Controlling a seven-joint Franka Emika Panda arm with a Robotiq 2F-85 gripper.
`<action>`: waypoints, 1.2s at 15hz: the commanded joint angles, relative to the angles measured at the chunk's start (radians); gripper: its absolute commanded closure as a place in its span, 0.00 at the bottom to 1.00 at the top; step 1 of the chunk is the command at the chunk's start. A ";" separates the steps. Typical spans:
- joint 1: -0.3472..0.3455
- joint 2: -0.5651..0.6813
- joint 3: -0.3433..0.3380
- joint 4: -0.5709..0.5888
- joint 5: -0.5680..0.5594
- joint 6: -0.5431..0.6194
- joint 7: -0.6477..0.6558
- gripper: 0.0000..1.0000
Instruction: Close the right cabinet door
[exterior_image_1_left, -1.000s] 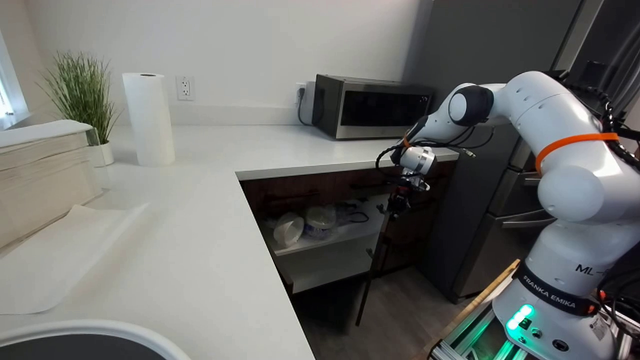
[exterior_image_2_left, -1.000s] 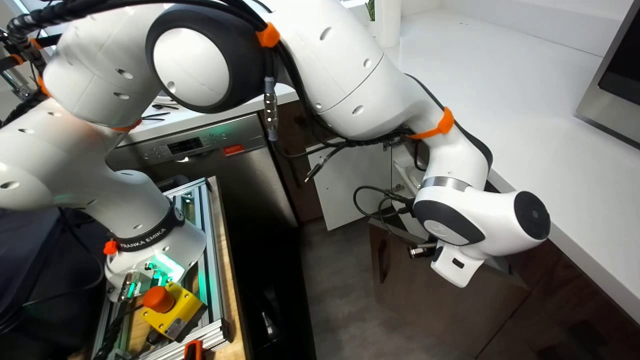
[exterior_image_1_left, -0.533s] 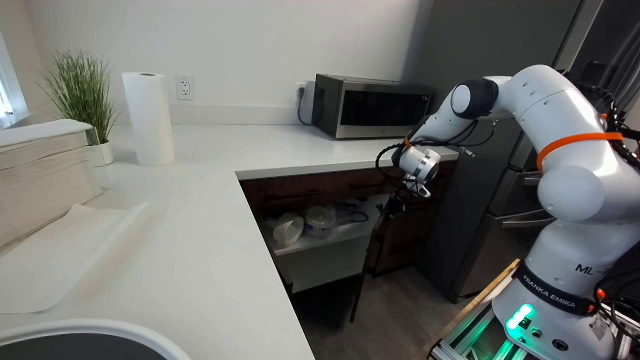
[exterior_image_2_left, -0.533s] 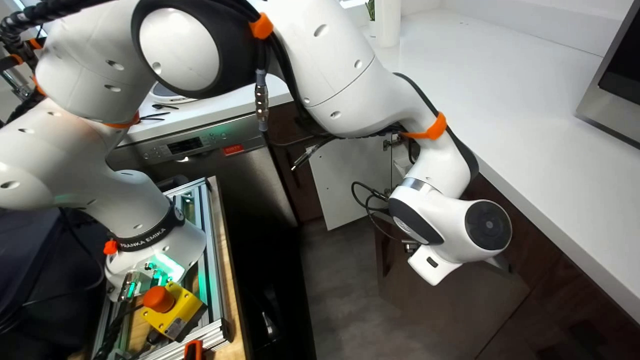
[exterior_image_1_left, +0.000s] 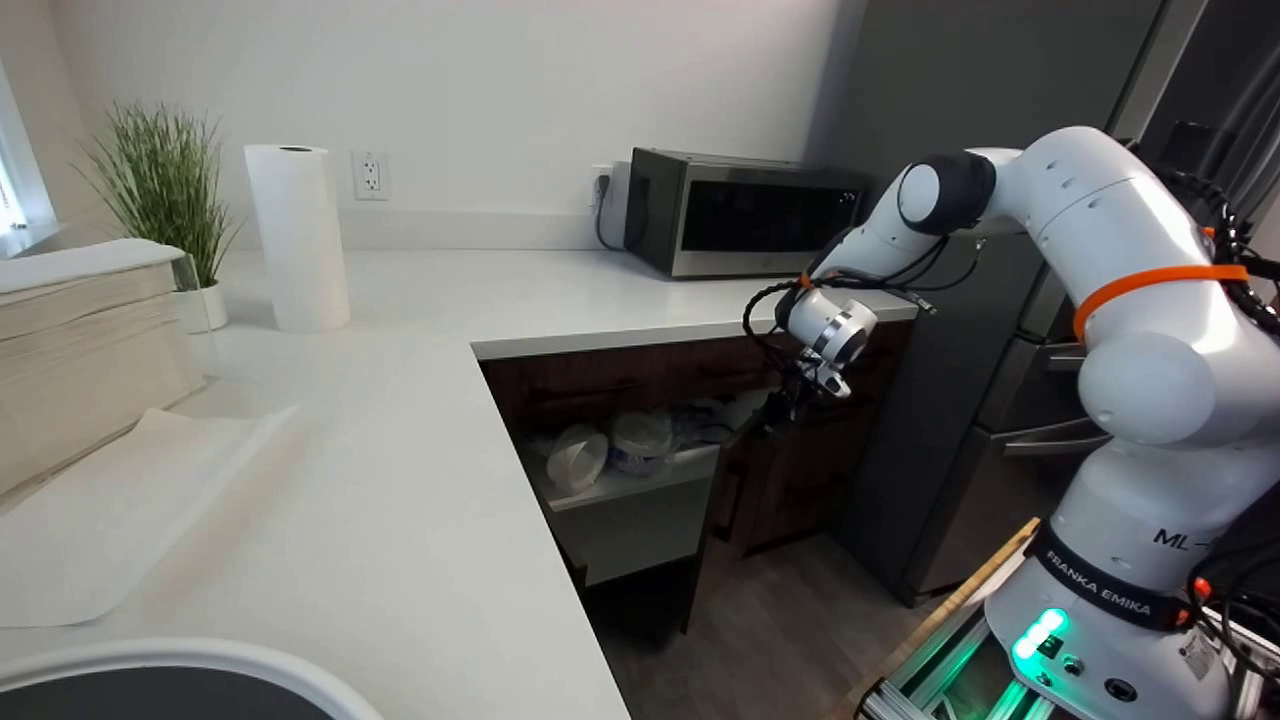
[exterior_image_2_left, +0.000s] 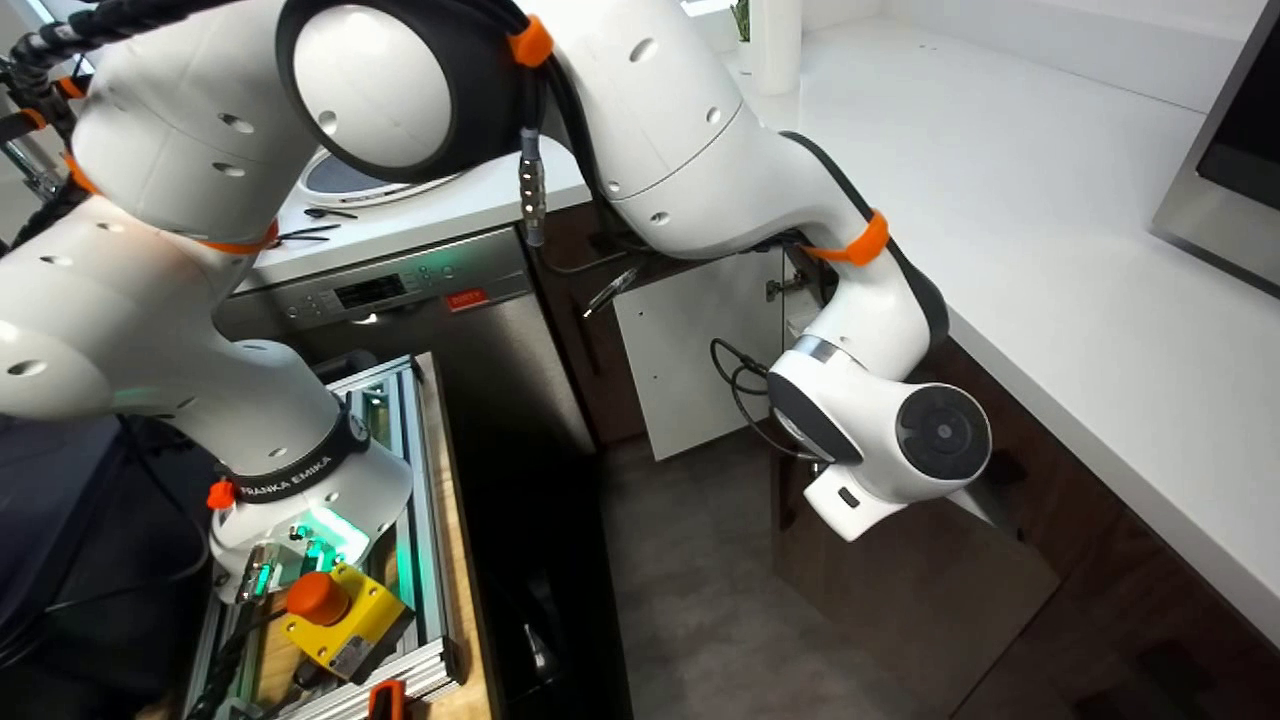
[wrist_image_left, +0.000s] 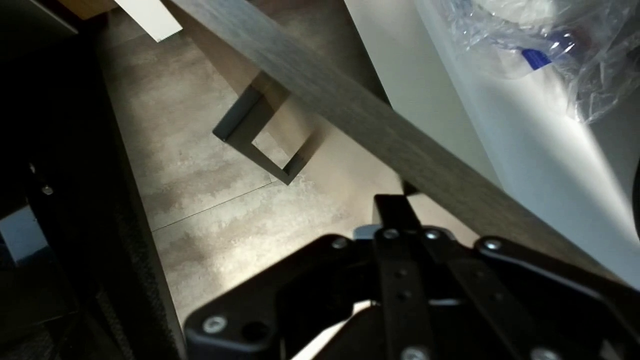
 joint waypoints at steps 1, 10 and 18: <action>0.020 0.004 -0.023 0.006 0.020 -0.014 -0.006 0.99; 0.020 0.053 0.088 0.030 0.348 0.034 0.006 1.00; 0.040 0.124 0.069 0.077 0.580 -0.011 -0.188 1.00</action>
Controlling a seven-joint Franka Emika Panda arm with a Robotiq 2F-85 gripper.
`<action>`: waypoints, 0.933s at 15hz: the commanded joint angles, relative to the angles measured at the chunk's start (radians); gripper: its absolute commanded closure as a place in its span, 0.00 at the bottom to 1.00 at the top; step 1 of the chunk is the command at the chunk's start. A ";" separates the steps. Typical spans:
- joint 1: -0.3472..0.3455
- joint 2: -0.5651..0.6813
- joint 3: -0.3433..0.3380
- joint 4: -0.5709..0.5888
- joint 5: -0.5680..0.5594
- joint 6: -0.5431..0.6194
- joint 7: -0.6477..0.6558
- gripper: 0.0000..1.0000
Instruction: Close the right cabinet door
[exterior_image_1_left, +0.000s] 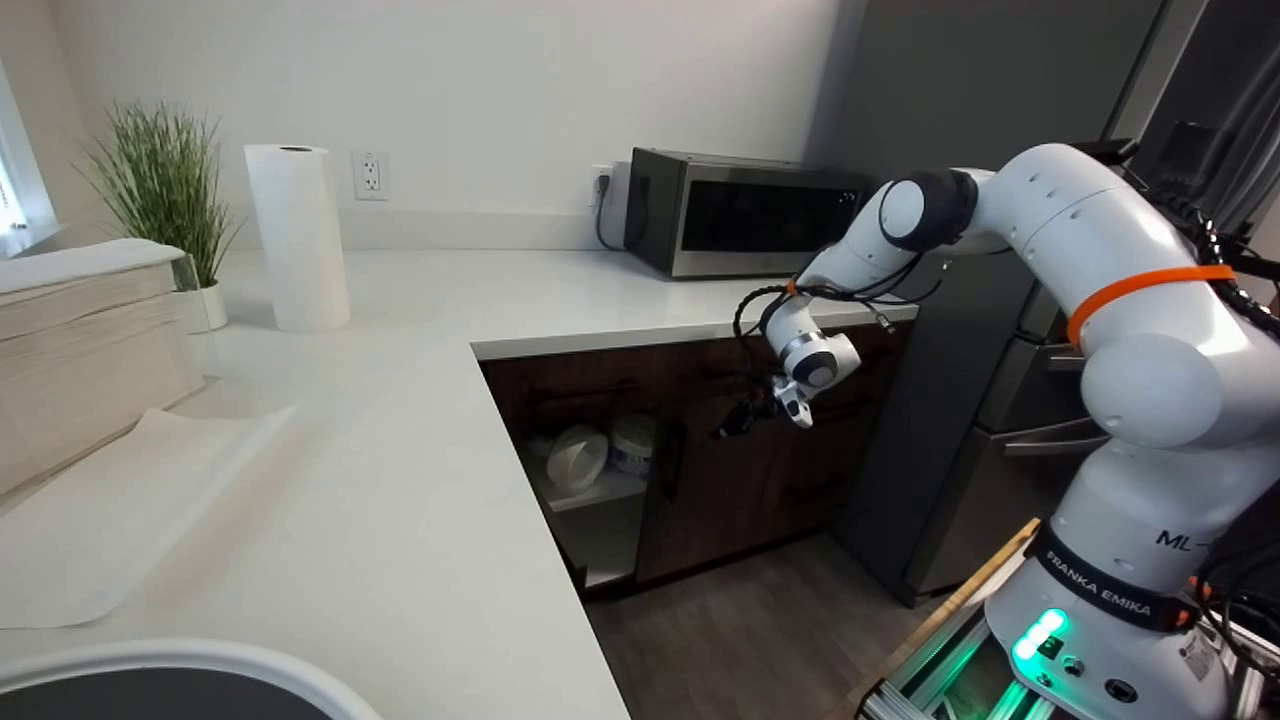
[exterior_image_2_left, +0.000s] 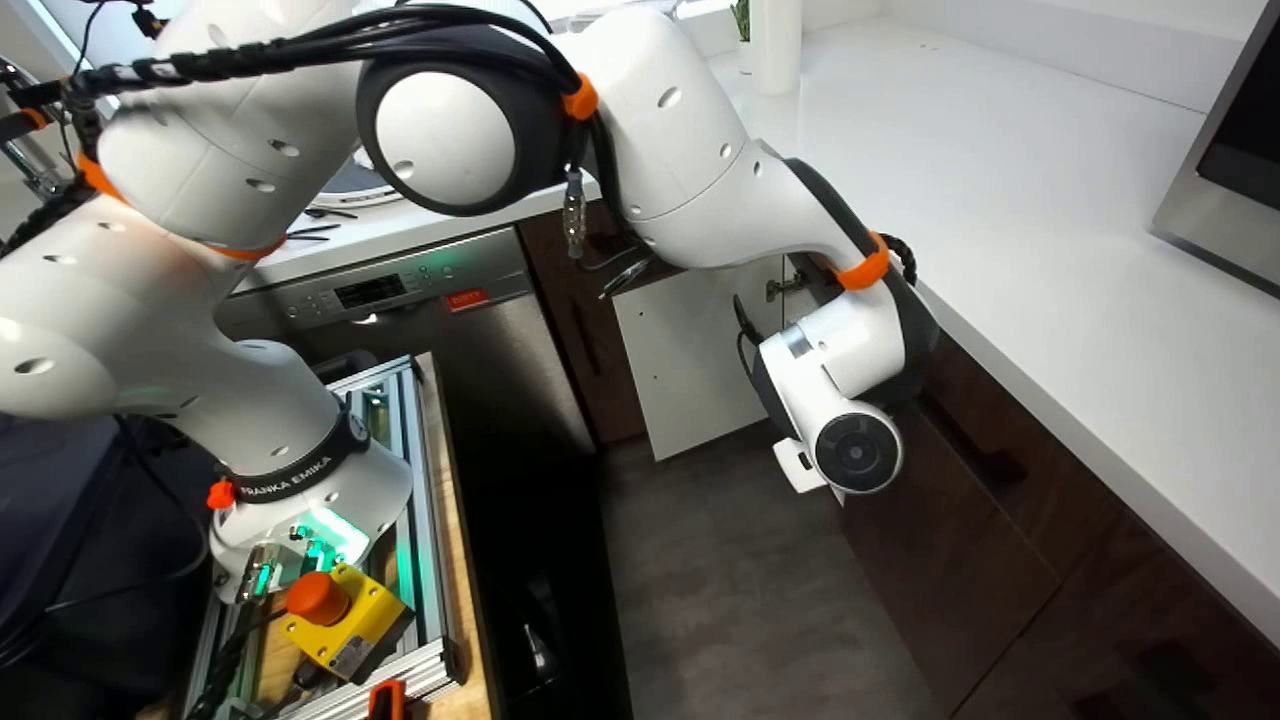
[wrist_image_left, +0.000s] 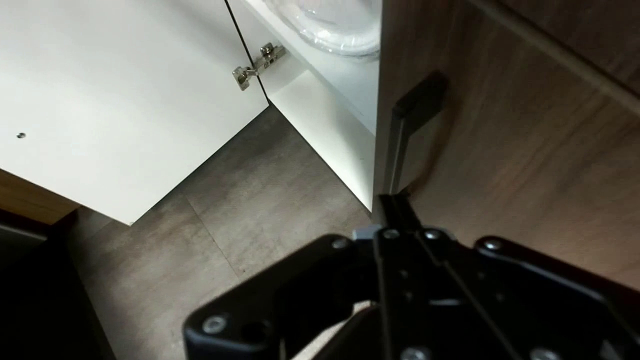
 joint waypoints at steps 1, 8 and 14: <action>0.013 0.025 -0.028 0.014 0.031 -0.049 -0.082 1.00; 0.088 -0.252 -0.172 -0.171 -0.291 -0.207 -0.151 0.51; 0.168 -0.563 -0.245 -0.355 -0.623 -0.291 -0.150 0.07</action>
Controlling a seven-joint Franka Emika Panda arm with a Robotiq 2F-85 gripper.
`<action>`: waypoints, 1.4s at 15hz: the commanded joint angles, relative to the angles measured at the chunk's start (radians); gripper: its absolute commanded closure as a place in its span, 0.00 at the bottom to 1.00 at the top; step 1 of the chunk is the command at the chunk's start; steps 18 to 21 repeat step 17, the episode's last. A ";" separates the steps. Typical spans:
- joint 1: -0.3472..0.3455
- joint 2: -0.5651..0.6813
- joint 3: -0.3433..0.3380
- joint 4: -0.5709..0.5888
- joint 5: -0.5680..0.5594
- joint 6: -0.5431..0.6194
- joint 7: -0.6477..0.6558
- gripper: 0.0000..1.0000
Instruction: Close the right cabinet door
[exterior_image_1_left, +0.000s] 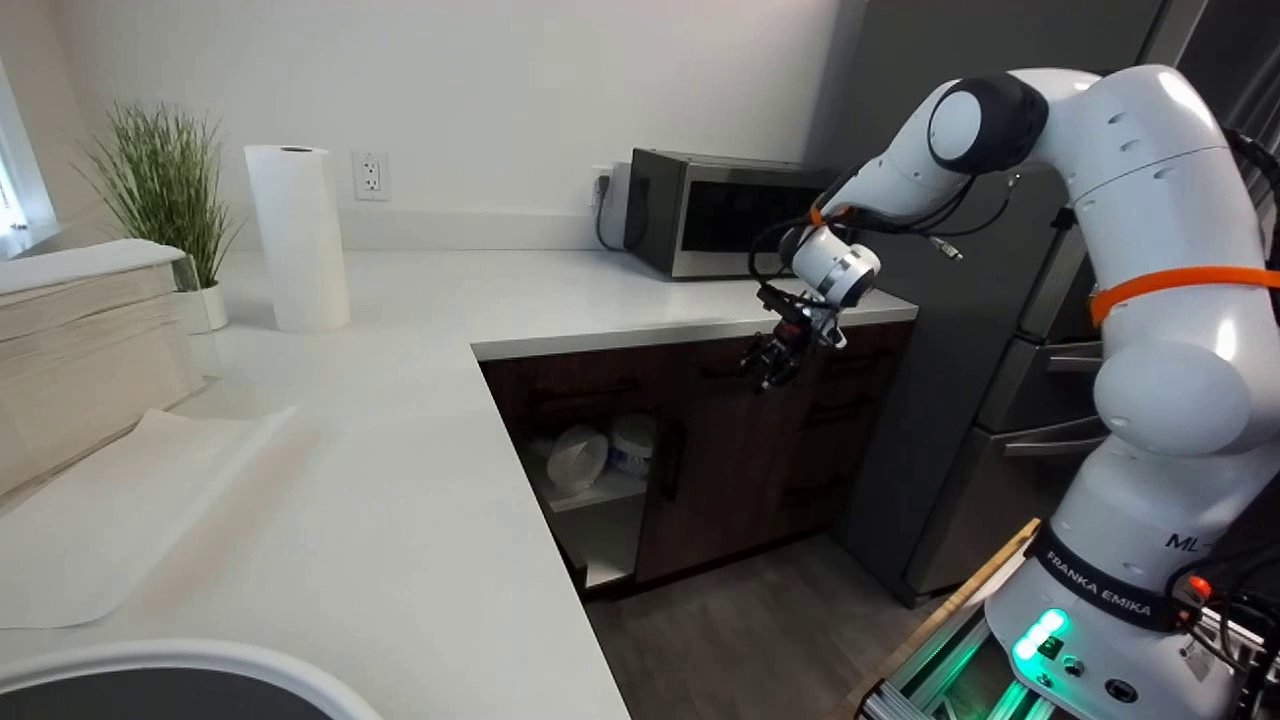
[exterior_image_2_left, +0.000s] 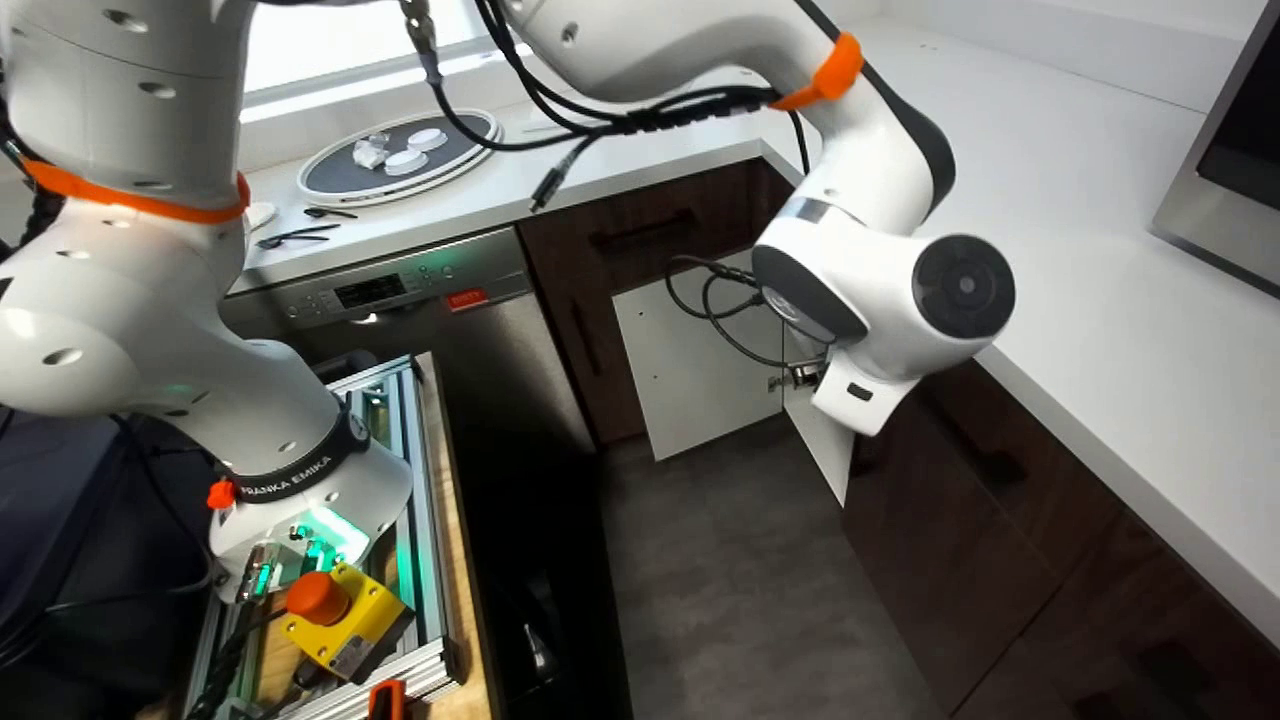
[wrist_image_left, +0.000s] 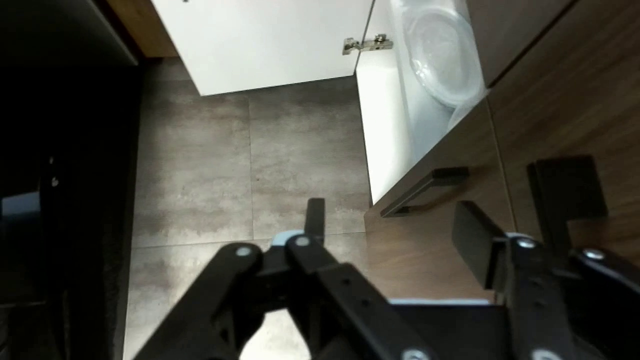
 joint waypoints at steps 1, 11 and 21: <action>0.050 -0.229 -0.047 -0.159 -0.219 -0.074 -0.001 0.01; 0.120 -0.681 0.042 -0.213 -0.907 -0.411 0.160 0.00; 0.098 -0.697 0.084 -0.194 -0.927 -0.437 0.145 0.00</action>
